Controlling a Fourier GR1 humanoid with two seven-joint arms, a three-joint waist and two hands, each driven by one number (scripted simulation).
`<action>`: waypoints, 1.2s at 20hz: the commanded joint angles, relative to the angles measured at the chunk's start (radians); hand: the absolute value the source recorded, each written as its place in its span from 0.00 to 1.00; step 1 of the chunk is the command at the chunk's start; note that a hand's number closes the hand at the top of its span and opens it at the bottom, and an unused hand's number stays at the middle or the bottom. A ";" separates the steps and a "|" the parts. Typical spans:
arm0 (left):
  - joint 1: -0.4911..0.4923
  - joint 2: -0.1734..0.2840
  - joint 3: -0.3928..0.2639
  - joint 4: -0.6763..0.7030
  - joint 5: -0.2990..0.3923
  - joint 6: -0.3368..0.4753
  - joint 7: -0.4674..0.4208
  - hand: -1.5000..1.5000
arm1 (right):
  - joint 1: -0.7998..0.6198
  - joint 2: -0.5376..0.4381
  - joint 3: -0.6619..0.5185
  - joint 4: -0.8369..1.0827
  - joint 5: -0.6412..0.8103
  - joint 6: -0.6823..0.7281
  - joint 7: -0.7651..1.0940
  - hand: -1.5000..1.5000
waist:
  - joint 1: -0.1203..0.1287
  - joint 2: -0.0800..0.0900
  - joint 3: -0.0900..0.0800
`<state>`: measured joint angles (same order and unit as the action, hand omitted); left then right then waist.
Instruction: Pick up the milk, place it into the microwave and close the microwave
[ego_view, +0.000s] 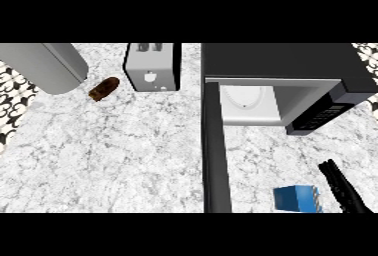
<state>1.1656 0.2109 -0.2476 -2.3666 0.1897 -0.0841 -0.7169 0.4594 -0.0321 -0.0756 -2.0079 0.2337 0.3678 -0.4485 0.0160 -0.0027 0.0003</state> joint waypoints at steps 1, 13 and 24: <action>0.084 0.003 -0.018 -0.034 -0.016 -0.025 -0.049 0.00 | -0.066 0.000 -0.040 0.149 0.061 -0.062 -0.068 0.00 | 0.005 -0.001 0.001; 0.045 0.019 0.077 0.078 0.075 -0.098 -0.118 0.00 | -0.209 -0.096 -0.063 0.487 0.084 -0.009 -0.235 0.00 | -0.005 0.002 0.000; 0.107 0.001 0.093 0.097 0.046 -0.137 -0.166 0.00 | -0.292 -0.071 -0.063 0.751 0.211 -0.186 -0.370 1.00 | -0.002 0.002 0.000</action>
<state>1.2687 0.2169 -0.1633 -2.2891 0.2417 -0.2081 -0.8699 0.2152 -0.1109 -0.1374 -1.3334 0.4019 0.2471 -0.7969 0.0133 -0.0012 0.0007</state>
